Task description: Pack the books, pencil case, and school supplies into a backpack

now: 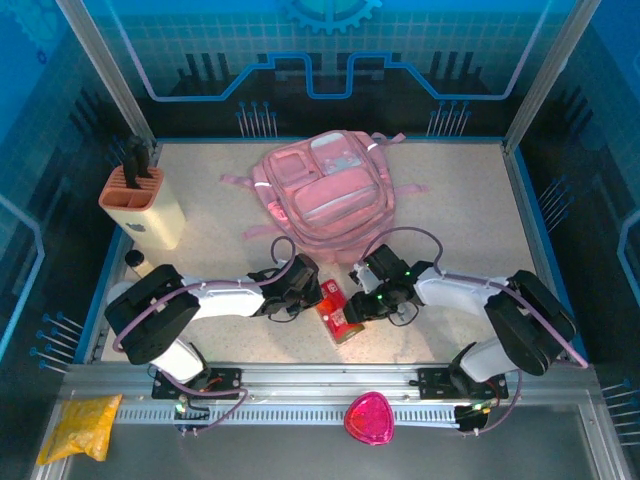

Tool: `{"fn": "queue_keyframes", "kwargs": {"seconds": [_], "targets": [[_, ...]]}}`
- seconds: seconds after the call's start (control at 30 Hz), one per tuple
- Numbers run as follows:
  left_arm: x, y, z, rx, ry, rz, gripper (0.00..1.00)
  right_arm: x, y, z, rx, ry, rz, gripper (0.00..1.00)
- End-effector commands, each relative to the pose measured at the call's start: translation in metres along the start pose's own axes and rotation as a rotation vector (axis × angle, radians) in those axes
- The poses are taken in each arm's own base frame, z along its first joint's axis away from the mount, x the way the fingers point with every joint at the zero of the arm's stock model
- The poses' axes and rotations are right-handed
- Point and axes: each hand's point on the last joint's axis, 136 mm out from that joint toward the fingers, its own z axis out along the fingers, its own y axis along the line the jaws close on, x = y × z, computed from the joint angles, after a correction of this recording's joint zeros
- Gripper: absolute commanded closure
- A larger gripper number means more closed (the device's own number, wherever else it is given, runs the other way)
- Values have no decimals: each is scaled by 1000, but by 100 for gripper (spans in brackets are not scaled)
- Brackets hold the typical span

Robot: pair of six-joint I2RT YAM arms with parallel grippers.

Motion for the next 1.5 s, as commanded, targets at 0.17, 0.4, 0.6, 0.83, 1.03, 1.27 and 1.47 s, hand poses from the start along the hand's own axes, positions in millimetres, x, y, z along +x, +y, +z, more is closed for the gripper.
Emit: {"fn": "queue_keyframes", "kwargs": {"seconds": [0.17,0.4,0.6,0.83,1.03,1.27,1.47], "targets": [[16,40,8,-127,37,-20,93,-2,3,6,-58,-1,9,73],[12,33,6,-125,31,-9,88,-7,8,2,-94,-26,9,92],[-12,20,-14,-170,-33,87,65,-11,18,-11,-126,-64,1,100],[-63,-26,-67,-158,-188,357,56,-27,24,-48,-179,-149,42,100],[-95,-91,-92,-125,-265,713,51,-39,14,-91,-112,-245,81,100],[-113,-136,-78,-125,-299,1056,47,-52,-15,-145,-78,-393,193,100],[-116,-156,-53,-124,-252,1222,37,-65,-39,-181,-63,-520,290,100]]}}
